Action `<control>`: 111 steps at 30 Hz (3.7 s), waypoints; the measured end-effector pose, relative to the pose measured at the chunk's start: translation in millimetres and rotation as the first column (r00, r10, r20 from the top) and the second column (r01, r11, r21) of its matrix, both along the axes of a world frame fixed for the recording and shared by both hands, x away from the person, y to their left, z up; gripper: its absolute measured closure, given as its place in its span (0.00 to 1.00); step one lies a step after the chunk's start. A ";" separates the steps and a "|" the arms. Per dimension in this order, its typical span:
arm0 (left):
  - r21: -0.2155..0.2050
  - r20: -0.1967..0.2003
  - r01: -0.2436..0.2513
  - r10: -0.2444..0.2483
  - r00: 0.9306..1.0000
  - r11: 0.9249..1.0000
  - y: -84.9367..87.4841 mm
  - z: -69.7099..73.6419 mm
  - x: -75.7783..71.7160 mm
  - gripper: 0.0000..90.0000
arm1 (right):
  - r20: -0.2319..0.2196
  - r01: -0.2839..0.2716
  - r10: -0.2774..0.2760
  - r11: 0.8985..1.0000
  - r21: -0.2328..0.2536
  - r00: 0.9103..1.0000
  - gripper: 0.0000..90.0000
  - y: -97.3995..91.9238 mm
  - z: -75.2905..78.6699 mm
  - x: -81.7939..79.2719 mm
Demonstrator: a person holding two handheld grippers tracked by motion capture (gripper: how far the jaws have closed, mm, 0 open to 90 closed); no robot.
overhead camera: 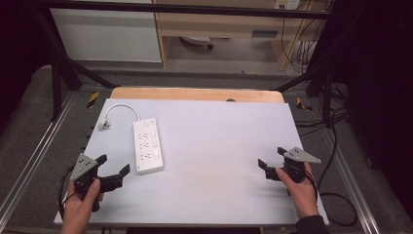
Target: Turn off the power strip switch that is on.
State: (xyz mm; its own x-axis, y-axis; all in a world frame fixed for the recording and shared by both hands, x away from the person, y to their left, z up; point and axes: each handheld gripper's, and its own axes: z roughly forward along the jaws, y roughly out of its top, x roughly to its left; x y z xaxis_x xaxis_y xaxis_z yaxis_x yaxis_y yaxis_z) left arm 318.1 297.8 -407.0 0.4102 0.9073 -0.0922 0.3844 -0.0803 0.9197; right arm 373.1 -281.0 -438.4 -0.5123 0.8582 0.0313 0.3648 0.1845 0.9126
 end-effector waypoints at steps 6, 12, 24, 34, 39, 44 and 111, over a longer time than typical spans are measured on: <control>0.005 -0.005 0.004 -0.004 1.000 1.000 -0.8 0.4 -0.8 0.07 | -0.006 -0.024 0.024 0.999 -0.033 1.000 0.06 4.5 0.1 -4.8; 0.000 -0.012 0.007 -0.007 1.000 1.000 1.0 0.7 -1.6 0.07 | -0.003 -0.040 0.040 0.997 -0.064 0.999 0.06 9.6 0.5 -5.7; -0.003 0.012 0.038 -0.038 0.999 0.999 -2.5 3.8 -4.5 0.07 | -0.006 -0.044 0.044 0.996 -0.071 0.999 0.05 8.5 0.5 -7.0; -0.004 0.018 0.064 -0.064 0.998 0.998 -7.1 5.9 -7.9 0.06 | -0.007 -0.054 0.053 0.995 -0.085 0.999 0.05 10.3 0.9 -9.1; -0.014 0.016 0.059 -0.058 0.998 0.998 -6.1 6.3 -7.9 0.07 | -0.008 -0.051 0.050 0.995 -0.084 0.999 0.05 9.6 1.0 -9.7; -0.024 0.011 0.057 -0.056 0.998 0.998 -5.1 6.3 -6.7 0.07 | -0.007 -0.048 0.047 0.995 -0.086 0.999 0.05 9.2 1.0 -10.5; 0.093 -0.023 0.179 -0.178 0.984 0.979 -83.4 70.8 72.5 0.08 | -0.024 -0.093 0.091 0.993 -0.068 0.996 0.04 13.2 0.6 -12.5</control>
